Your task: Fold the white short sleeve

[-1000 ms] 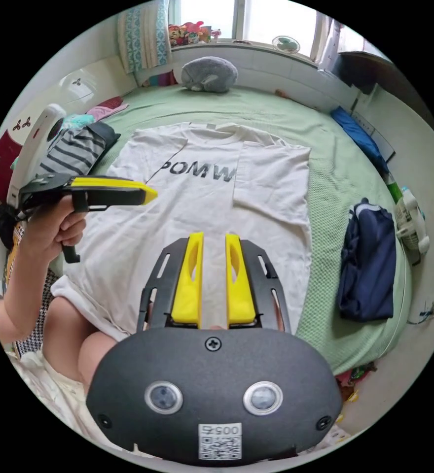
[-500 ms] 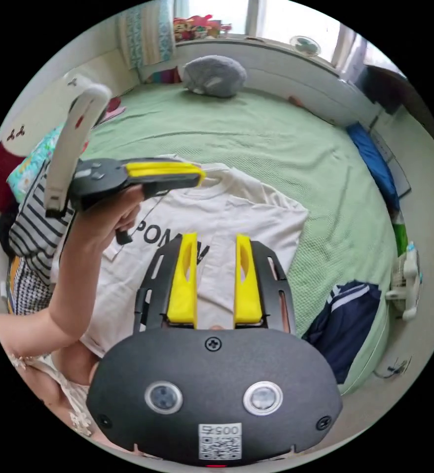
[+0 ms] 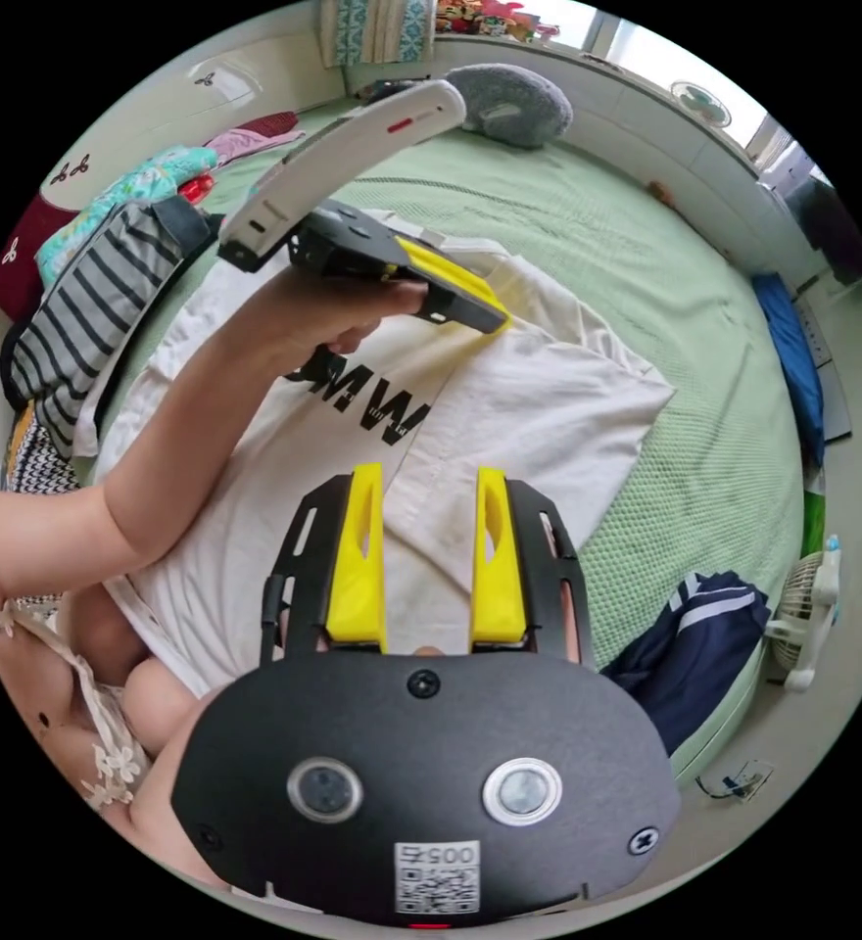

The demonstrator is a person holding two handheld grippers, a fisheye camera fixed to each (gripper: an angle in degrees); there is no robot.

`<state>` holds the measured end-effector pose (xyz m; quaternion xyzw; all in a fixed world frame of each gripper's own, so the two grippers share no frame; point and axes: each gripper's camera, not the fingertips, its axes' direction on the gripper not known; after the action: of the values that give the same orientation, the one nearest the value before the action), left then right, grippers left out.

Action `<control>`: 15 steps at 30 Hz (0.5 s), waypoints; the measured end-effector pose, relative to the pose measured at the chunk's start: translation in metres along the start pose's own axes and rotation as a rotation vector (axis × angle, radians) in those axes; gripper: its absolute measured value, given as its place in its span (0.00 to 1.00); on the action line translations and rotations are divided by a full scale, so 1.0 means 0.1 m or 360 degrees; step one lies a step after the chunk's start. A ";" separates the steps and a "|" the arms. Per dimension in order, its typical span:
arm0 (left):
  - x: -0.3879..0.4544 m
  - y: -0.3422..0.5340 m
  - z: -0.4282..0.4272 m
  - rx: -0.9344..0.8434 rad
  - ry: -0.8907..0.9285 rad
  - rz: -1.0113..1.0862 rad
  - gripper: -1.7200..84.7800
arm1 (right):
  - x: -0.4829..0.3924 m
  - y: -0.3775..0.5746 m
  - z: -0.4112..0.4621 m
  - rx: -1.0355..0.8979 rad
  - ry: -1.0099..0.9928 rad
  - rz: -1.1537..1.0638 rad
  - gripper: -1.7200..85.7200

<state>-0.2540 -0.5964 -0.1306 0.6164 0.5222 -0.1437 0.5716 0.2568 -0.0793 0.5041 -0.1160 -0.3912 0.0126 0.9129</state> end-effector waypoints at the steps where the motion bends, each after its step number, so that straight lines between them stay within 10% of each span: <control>1: -0.01 -0.01 0.05 0.0009 0.0031 0.0001 0.11 | 0.03 -0.02 0.07 -0.0023 -0.0025 0.0018 0.17; 15: -0.08 -0.16 0.58 0.0008 0.0161 -0.0002 0.12 | -0.20 -0.29 0.62 -0.0198 0.0037 -0.0109 0.14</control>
<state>-0.2456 -0.6530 -0.1511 0.6239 0.5505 -0.1142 0.5428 0.1964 -0.0976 0.5375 -0.1592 -0.3843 -0.0443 0.9083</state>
